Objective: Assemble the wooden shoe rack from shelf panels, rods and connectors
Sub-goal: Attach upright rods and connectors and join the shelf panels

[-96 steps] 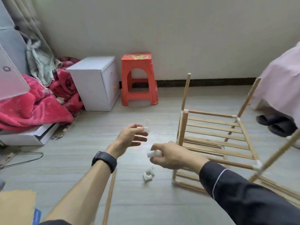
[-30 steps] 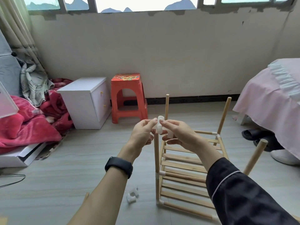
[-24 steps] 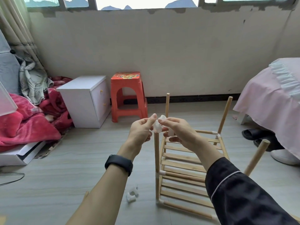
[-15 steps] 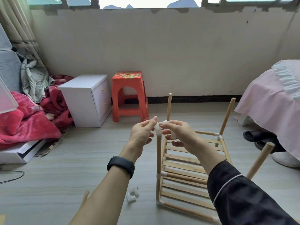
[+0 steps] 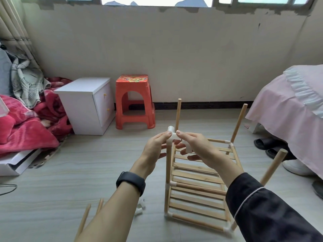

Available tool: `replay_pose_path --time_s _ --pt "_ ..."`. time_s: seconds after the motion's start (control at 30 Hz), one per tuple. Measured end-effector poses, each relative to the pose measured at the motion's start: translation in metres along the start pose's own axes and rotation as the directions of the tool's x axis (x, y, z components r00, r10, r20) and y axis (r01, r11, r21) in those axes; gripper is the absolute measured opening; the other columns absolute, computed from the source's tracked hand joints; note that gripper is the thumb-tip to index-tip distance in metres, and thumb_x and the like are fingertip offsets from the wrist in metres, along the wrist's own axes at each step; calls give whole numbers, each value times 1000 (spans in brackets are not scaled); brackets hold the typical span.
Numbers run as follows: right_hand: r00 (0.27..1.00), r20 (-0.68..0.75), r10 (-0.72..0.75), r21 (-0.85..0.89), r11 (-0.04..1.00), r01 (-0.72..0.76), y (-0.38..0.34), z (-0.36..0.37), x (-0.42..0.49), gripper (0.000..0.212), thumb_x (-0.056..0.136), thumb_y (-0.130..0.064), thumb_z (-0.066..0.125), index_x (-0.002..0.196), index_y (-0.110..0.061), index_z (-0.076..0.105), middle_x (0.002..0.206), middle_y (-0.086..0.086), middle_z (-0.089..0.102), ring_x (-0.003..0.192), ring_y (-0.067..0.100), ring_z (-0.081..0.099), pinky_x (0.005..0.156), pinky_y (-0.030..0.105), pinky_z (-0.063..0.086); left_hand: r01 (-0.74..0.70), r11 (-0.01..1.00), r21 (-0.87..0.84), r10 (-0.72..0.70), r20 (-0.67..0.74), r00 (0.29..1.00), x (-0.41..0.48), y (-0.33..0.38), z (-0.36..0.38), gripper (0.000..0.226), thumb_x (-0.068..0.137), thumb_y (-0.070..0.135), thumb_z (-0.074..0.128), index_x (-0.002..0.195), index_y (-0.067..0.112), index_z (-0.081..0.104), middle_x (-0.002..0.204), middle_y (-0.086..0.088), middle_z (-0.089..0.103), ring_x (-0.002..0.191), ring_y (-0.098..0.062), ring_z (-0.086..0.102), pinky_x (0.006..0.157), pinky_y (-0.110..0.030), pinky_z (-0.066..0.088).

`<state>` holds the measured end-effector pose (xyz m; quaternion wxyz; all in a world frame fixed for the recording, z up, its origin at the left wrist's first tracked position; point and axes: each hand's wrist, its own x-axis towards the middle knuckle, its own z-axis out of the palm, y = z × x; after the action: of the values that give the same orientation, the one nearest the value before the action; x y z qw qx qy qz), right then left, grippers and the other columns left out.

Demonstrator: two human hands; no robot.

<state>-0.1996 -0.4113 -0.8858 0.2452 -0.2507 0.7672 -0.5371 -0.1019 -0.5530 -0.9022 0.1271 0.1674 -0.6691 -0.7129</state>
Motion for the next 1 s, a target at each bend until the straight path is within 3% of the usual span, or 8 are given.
replay_pose_path --time_s 0.2,0.33,0.5,0.6,0.7,0.87,1.0 --pt "1000 -6 8 -4 1000 -8 1 5 -5 45 86 -78 52 83 -40 75 83 -10 75 69 7 72 58 23 50 -12 1000 1 12 -13 1000 -3 -5 3 33 98 51 54 119 32 69 109 5 75 106 -12 66 77 -30 48" --pt "1000 -11 -5 32 999 5 3 7 -5 48 89 -71 56 88 -28 77 81 -8 75 66 4 71 51 19 50 0 1000 26 0 -11 1000 -5 -7 0 22 96 55 55 104 42 71 102 16 76 108 -10 65 85 -35 45" --pt "999 -20 40 106 994 -38 5 8 -8 42 90 -65 60 95 -26 74 81 -6 75 65 7 70 53 22 50 -18 998 53 18 3 1000 -6 -7 3 37 98 57 49 107 31 74 105 8 76 103 -9 67 82 -32 47" --pt "999 -11 35 154 988 -33 5 10 -10 38 94 -58 59 98 -22 72 75 -10 74 60 1 68 48 14 47 -44 996 79 44 4 999 -7 -7 6 45 101 56 44 104 25 77 104 3 76 105 -17 67 86 -36 47" --pt "998 -35 44 168 985 -38 5 15 -13 38 95 -57 58 97 -22 73 74 -11 75 60 1 69 47 12 47 -60 993 104 61 -1 998 -8 -6 7 47 104 53 40 94 26 77 96 4 77 99 -15 67 80 -32 44" --pt "992 -101 74 186 981 -54 6 22 -16 40 93 -59 59 94 -23 75 82 -4 76 68 9 70 49 18 49 -65 992 107 63 15 998 -8 -5 6 47 105 51 38 95 24 76 94 3 76 99 -17 66 80 -32 43" --pt "987 -120 103 168 982 -82 5 24 -19 49 92 -65 56 93 -20 76 86 0 76 83 20 68 62 29 46 -63 993 95 62 18 998 -6 -7 8 53 106 51 37 109 14 74 111 -10 72 109 -26 64 96 -41 49"
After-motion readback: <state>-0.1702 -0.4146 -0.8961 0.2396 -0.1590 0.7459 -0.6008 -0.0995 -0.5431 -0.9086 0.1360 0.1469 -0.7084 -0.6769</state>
